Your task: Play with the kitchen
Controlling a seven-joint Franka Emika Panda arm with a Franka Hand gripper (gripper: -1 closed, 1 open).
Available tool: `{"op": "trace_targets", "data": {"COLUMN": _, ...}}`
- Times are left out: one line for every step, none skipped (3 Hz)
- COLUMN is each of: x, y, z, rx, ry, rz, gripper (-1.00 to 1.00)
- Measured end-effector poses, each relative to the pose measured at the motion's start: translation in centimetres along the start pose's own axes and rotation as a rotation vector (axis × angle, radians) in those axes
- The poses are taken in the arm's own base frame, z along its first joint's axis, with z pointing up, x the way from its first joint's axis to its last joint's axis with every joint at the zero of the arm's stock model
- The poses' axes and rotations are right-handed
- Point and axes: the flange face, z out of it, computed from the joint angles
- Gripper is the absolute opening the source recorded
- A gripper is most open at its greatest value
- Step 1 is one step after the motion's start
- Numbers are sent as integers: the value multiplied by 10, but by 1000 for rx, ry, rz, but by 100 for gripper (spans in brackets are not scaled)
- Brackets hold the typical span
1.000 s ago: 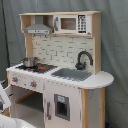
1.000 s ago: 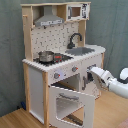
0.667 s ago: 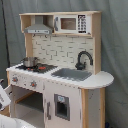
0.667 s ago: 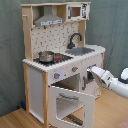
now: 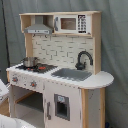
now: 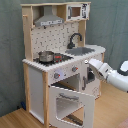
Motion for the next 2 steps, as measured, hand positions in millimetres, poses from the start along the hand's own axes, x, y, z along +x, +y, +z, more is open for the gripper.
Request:
{"op": "trace_targets", "data": {"x": 16, "y": 38, "z": 8, "rx": -41, "ry": -9, "rz": -19, "gripper": 100}}
{"op": "trace_targets", "data": {"x": 31, "y": 73, "z": 15, "rx": -62, "ry": -17, "rz": -21, "gripper": 100}}
